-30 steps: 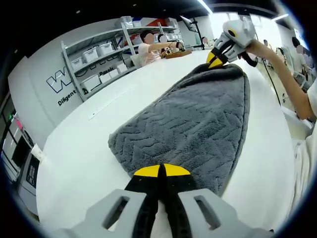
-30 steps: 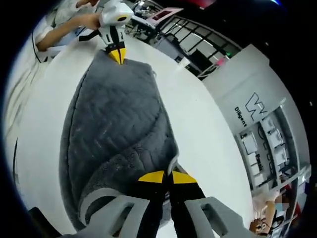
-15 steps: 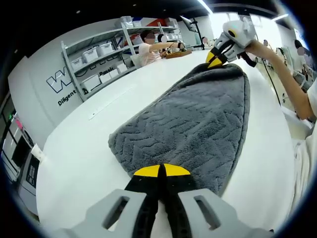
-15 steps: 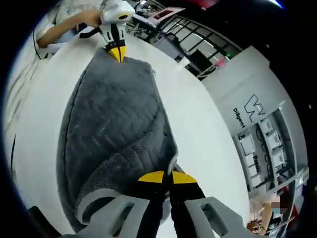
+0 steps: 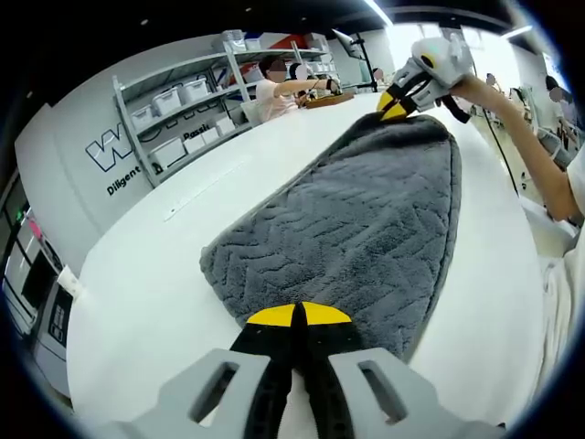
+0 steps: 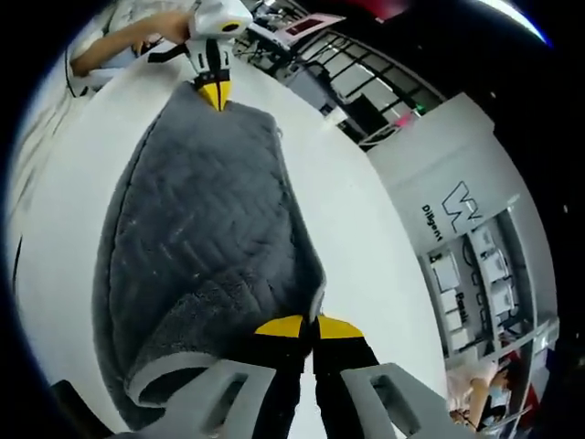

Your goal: Open the folded towel by lifting each exposed corner and separating the folded layers until the towel lies flat within the target outline without major curled edges

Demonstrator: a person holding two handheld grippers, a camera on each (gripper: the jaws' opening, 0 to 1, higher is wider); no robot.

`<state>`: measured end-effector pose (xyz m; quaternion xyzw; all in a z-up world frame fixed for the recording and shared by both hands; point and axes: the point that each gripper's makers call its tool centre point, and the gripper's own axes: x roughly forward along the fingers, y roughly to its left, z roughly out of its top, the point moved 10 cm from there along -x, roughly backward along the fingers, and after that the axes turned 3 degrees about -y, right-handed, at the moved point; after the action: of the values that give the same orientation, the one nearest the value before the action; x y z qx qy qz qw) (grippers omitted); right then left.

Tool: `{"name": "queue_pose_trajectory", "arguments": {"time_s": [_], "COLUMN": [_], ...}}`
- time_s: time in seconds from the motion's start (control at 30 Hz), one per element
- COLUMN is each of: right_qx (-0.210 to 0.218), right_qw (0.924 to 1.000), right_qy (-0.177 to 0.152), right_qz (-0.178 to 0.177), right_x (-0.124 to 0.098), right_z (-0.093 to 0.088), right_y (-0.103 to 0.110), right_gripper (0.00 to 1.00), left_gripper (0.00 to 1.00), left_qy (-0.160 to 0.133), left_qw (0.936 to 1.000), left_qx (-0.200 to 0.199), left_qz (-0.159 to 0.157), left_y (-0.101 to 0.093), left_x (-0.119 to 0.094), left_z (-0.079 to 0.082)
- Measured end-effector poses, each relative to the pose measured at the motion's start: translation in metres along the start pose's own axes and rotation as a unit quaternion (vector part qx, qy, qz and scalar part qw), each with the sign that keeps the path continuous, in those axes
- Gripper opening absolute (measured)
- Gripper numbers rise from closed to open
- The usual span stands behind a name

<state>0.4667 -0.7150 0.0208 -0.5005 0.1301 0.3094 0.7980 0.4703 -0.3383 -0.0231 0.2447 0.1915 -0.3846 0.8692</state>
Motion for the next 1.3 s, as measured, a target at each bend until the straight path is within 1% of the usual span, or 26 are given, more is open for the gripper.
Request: {"name": "queue_pose_trajectory", "arguments": {"time_s": [0.13,0.3,0.57,0.83,1.07,1.23,1.3], "right_qx": [-0.006,-0.012,-0.013,-0.007,0.014,0.014,0.047], "right_qw": [1.0000,0.9999,0.9996,0.9994,0.9994,0.9997,0.9988], "right_qy": [-0.002,-0.003,-0.005,-0.007,-0.005,0.002,0.010], "right_qz": [-0.002,-0.012,-0.023,-0.032,-0.032,-0.021,-0.009], "right_x": [0.000,0.001,0.001,0.001,0.003,0.011,0.016], "right_z": [0.000,-0.001,-0.003,-0.008,-0.014,-0.018,-0.023], "right_y": [0.000,-0.002,-0.006,-0.009,-0.010,-0.005,-0.002], "right_gripper": [0.00,0.00,0.00,0.00,0.00,0.00,0.00], "left_gripper": [0.00,0.00,0.00,0.00,0.00,0.00,0.00], "left_qy": [0.000,0.001,0.000,0.000,0.000,0.000,-0.001], "left_qw": [1.0000,1.0000,1.0000,1.0000,1.0000,1.0000,1.0000], "left_qx": [0.000,0.000,0.000,-0.001,-0.001,0.000,-0.001], "left_qz": [0.000,0.000,0.000,0.000,0.000,0.000,0.000], "left_y": [0.003,0.002,-0.001,0.000,-0.001,0.000,0.001], "left_x": [0.001,0.001,-0.001,0.000,0.000,0.000,0.000], "left_z": [-0.001,0.000,0.001,0.001,0.001,0.001,0.000]}}
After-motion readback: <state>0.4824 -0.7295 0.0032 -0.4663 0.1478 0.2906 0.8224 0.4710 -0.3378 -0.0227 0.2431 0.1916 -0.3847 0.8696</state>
